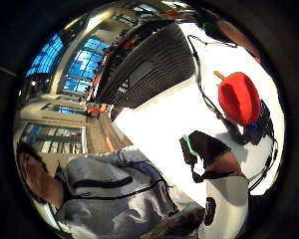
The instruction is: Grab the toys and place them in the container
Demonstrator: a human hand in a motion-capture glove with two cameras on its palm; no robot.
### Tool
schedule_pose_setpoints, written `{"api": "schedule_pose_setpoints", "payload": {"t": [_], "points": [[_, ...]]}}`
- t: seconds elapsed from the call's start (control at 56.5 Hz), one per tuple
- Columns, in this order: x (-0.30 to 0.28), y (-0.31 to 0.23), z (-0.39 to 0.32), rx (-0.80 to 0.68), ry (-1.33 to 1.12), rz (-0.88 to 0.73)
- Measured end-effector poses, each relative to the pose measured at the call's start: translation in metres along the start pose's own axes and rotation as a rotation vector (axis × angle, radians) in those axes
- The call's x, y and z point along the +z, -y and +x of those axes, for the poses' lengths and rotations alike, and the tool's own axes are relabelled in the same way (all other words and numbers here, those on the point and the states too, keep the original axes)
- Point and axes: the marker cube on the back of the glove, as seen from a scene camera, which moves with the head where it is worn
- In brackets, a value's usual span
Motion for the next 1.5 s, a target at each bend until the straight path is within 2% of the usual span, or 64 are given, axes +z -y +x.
{"api": "schedule_pose_setpoints", "payload": {"t": [0.319,0.69,0.956,1.505], "points": [[0.032,0.046,0.02,0.012,-0.046,-0.279],[0.056,0.07,0.023,0.013,0.019,-0.365],[0.061,0.084,0.022,0.008,-0.016,-0.168],[0.024,0.083,0.006,-0.032,0.048,-0.018]]}}
